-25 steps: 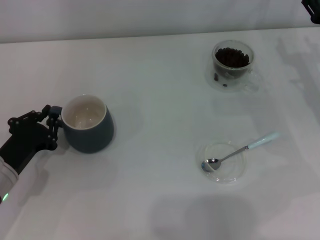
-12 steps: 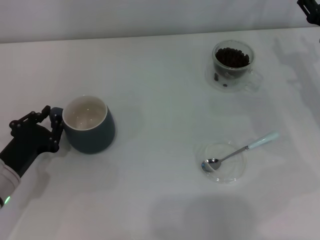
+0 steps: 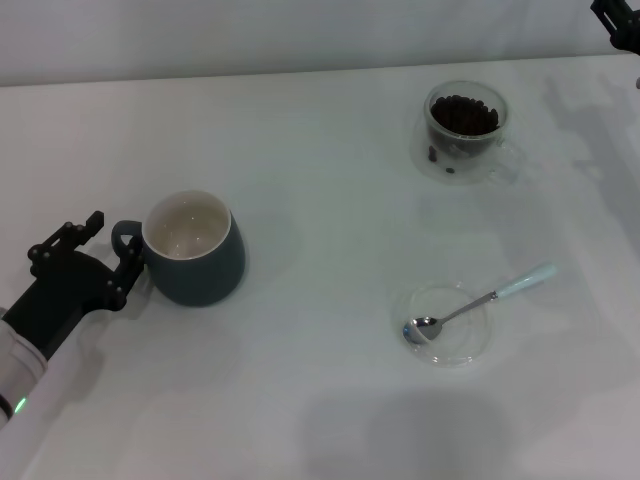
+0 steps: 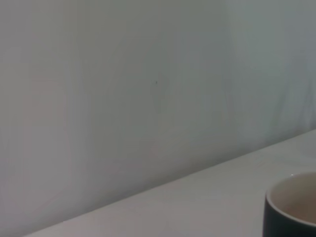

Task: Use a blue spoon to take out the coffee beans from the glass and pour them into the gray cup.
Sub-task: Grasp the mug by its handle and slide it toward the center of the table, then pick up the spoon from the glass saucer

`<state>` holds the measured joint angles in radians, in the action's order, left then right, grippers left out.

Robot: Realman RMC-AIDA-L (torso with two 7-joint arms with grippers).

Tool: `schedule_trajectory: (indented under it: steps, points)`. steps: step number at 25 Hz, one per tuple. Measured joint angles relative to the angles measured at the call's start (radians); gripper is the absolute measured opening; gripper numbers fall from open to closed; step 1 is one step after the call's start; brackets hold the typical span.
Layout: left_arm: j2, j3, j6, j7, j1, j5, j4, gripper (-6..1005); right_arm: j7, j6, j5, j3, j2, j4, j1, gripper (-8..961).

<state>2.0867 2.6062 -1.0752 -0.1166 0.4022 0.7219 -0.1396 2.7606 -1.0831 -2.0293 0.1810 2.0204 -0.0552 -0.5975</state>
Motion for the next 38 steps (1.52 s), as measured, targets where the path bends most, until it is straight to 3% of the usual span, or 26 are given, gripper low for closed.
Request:
schedule_trajectory:
  steps: [11, 21, 24, 32, 38]
  points:
    - [-0.003, -0.003, -0.047, 0.002, -0.076, 0.0, -0.03, 516, -0.003, 0.0, -0.002, -0.001, 0.001, 0.002, 0.007, 845]
    - [-0.005, -0.011, -0.22, 0.013, -0.168, 0.054, -0.036, 517, -0.066, -0.027, -0.007, -0.009, -0.004, 0.034, 0.029, 845]
    - [-0.004, -0.011, -0.271, 0.009, -0.192, 0.14, -0.036, 579, -0.206, -0.028, -0.001, 0.009, -0.008, 0.028, 0.067, 846]
    - [-0.005, -0.011, -0.303, -0.008, -0.193, 0.394, -0.036, 772, -0.586, -0.121, 0.003, 0.195, -0.014, -0.034, 0.248, 846]
    - [-0.01, -0.011, -0.302, -0.013, -0.166, 0.459, -0.024, 876, -0.749, -0.25, 0.012, 0.296, -0.018, 0.019, 0.356, 845]
